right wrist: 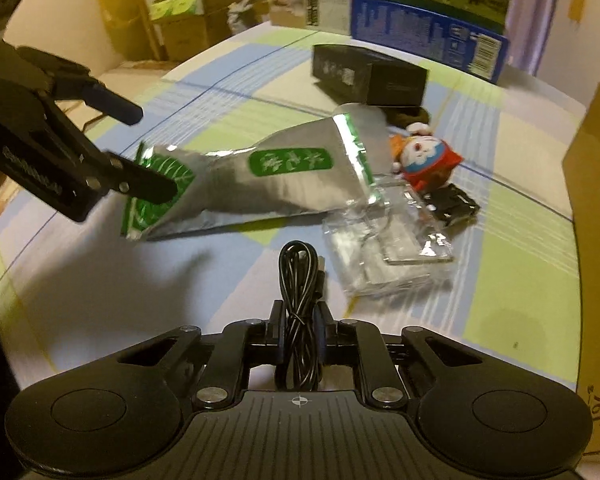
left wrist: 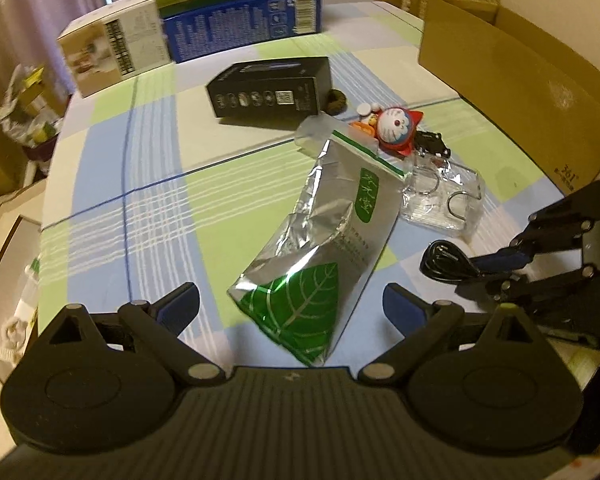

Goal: Organize objects
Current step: 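Grasp the black cable with the right tool while the left tool grasps the tea pouch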

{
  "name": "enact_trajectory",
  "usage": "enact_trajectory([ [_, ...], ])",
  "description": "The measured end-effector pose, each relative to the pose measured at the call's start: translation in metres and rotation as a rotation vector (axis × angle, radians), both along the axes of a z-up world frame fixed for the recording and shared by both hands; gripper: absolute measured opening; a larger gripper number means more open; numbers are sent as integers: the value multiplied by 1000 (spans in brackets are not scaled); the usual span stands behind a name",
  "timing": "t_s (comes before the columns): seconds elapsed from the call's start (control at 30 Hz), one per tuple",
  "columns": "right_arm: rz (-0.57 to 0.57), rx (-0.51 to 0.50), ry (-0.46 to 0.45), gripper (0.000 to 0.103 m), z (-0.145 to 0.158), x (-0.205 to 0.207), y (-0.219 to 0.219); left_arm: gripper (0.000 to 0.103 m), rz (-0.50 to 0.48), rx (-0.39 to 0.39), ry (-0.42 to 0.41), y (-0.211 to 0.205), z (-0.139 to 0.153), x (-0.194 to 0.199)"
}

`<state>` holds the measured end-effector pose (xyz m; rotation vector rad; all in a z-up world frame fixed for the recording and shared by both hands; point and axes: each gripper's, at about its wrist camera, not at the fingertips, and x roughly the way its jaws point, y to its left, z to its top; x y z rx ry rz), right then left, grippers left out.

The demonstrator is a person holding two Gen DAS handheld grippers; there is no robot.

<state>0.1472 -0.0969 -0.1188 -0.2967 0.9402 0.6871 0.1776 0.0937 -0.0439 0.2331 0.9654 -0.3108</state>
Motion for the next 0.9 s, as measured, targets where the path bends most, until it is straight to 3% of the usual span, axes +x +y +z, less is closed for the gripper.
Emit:
enact_trajectory([
  [0.27,-127,7,2,11,1,23,-13,96,-136,-9,46,-14,-16,38],
  [0.5,-133,25,23,11,4,16,-19,95,-233,-6,133,-30,-34,67],
  [0.7,-151,29,47,11,-2,10,-25,79,-263,-12,238,-32,-52,86],
  [0.87,-163,43,56,11,1,3,-31,54,-244,-25,244,-35,-47,70],
  [0.9,-167,45,57,11,2,1,-33,53,-218,-25,257,-35,-45,66],
])
